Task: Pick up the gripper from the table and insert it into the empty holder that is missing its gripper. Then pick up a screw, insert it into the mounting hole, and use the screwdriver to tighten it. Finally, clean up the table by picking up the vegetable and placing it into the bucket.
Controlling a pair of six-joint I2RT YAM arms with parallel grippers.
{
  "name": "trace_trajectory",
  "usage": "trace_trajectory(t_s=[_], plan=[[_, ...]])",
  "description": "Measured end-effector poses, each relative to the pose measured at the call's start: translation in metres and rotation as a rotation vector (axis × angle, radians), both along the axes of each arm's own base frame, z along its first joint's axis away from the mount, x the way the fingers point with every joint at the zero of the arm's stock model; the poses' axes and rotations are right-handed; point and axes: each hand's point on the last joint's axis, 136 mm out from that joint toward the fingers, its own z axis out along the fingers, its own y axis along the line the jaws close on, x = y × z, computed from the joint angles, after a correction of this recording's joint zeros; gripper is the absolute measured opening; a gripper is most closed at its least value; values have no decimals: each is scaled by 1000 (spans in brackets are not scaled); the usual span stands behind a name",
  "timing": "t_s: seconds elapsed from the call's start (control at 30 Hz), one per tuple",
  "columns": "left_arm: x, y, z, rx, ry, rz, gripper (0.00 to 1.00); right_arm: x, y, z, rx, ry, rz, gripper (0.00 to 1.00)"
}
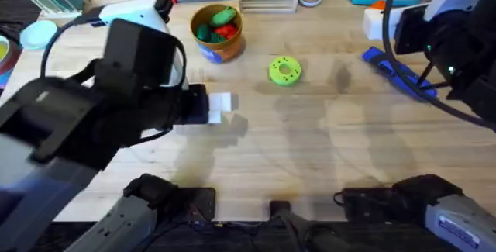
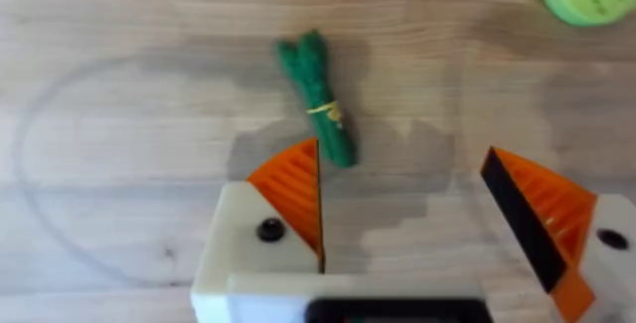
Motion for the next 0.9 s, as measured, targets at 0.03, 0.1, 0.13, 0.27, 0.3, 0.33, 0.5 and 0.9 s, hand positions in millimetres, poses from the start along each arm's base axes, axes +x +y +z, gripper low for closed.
trace_trajectory(t_s=[0.03,0.1,0.13,0.27,0.3,0.33,0.5,0.9], plan=[[1,6,-6,20,29,47,993,-1,0,-3,-3,13,0,987],[4,19,-19,62,89,175,993,-4,-1,-9,-9,41,0,991],[5,25,-26,78,116,238,993,-5,-1,-11,-11,51,0,991],[20,31,-48,94,177,395,993,-7,-2,-16,-16,74,0,992],[22,30,-55,97,197,416,993,-7,-2,-16,-16,75,0,992],[23,30,-61,103,219,431,993,-7,-2,-16,-16,75,0,992],[27,28,-89,133,299,473,991,-7,-2,-16,-16,75,0,991],[36,23,-66,132,336,491,20,-7,-2,-17,-13,75,-1,991]])
